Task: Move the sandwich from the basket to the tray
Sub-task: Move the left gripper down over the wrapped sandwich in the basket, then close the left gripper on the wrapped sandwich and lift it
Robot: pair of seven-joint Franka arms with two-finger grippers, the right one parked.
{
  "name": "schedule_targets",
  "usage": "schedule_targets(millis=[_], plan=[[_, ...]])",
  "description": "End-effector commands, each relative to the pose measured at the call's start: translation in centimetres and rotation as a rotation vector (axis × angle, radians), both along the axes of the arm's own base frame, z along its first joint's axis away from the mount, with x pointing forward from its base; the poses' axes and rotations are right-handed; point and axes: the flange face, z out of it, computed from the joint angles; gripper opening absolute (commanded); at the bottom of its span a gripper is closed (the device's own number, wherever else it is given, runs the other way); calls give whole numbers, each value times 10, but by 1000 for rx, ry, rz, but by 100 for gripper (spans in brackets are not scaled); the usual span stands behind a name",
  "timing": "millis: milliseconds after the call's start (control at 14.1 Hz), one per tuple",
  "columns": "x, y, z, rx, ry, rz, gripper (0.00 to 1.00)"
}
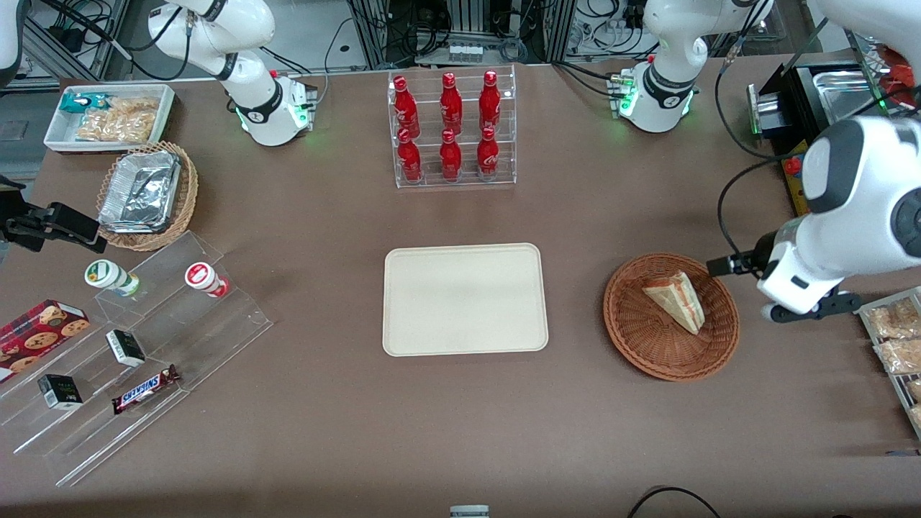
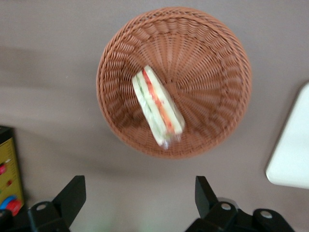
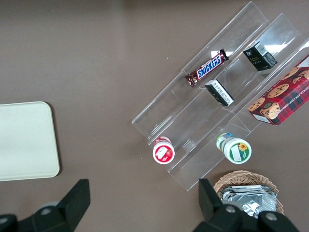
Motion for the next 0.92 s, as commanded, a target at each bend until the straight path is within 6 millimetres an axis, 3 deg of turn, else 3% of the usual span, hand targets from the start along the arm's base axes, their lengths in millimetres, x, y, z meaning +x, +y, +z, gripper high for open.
schedule_targets(millis=[0,142,496,850], plan=[[0,-2,-45,17,-7,176,100],[10,-5,-76,23,-11,268,100],[23,-13,-119,28,-28,403,100],[8,-21,-157,70,42,482,100]])
